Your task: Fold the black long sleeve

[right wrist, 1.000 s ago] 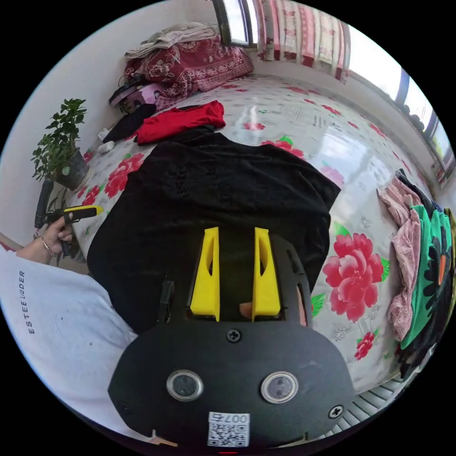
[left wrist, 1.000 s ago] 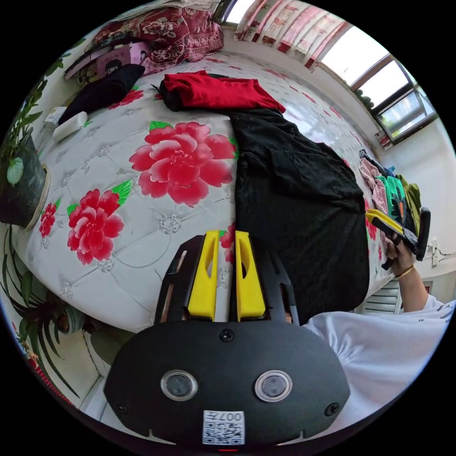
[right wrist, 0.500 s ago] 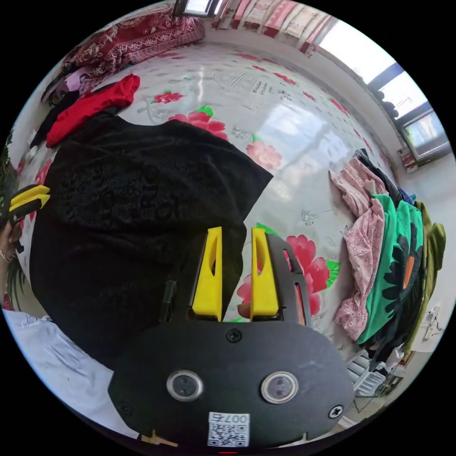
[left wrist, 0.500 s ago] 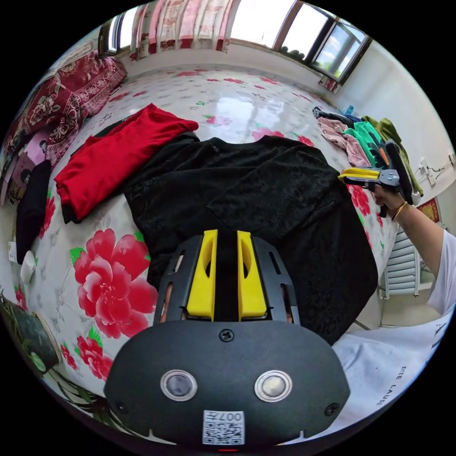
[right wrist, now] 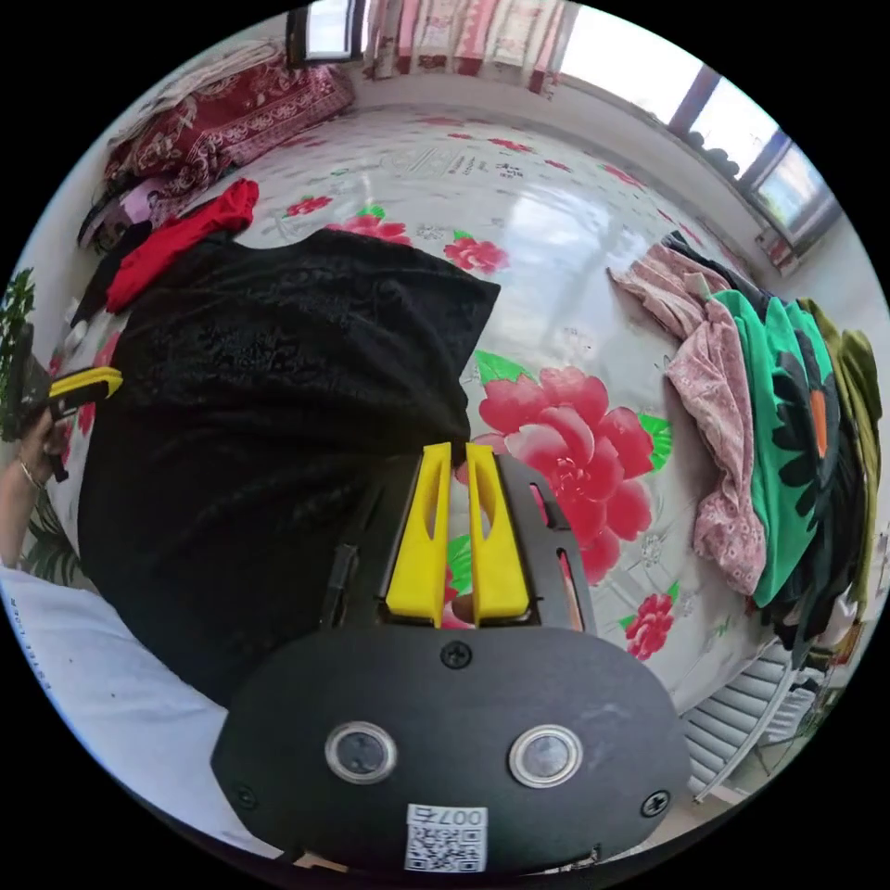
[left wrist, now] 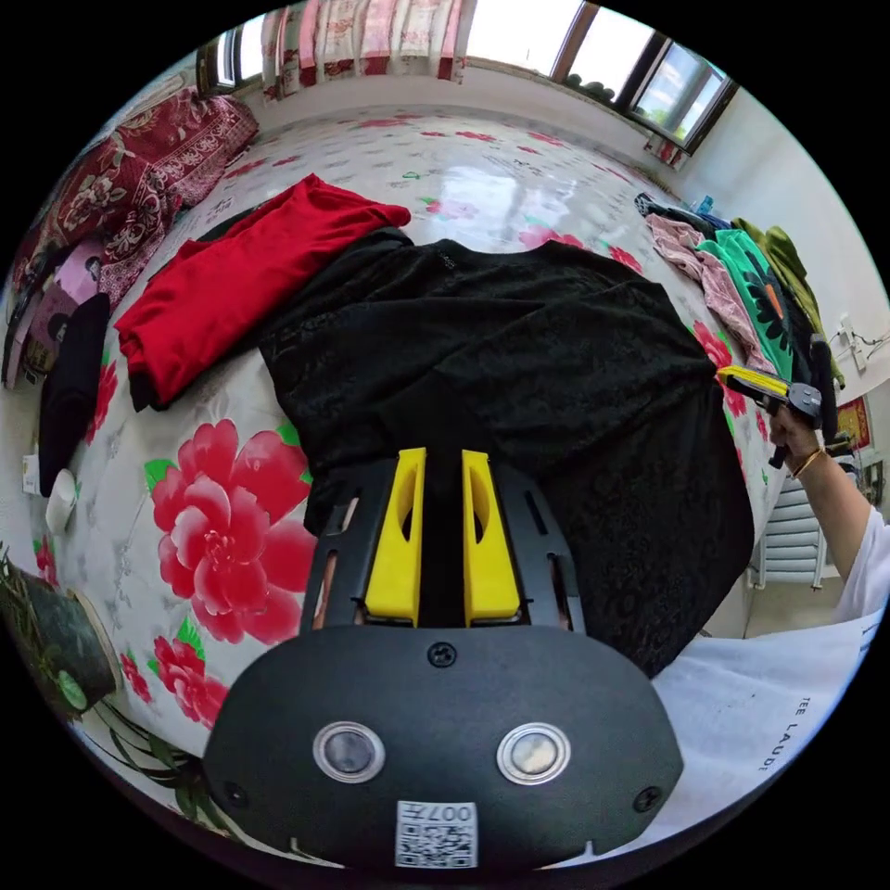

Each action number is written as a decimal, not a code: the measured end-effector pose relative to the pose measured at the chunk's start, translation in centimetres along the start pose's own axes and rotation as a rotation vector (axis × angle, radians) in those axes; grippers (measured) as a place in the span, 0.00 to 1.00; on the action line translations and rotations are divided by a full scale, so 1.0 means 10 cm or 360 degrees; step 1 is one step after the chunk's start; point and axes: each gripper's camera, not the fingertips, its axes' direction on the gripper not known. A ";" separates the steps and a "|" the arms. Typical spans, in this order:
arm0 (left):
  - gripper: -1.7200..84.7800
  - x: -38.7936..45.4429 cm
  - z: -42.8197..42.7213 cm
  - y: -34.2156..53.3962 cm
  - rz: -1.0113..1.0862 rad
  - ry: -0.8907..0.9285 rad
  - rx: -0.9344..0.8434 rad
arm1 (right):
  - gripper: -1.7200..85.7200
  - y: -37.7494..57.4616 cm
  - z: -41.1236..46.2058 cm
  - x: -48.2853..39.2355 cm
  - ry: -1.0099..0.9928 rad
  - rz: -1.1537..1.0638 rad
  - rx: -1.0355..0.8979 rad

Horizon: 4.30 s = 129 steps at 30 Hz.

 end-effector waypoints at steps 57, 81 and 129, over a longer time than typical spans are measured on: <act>0.13 -0.98 -0.04 -0.29 0.0139 0.0223 -0.0093 | 0.07 -1.09 0.31 1.35 -0.0541 0.0137 -0.0076; 0.08 -1.66 0.09 0.11 -0.0877 0.0691 0.0253 | 0.11 -0.07 0.13 1.81 -0.0716 0.0964 0.0275; 0.12 0.46 0.33 -0.12 0.0004 -0.0208 -0.0248 | 0.03 -1.16 0.01 -0.77 -0.0301 -0.0497 0.0156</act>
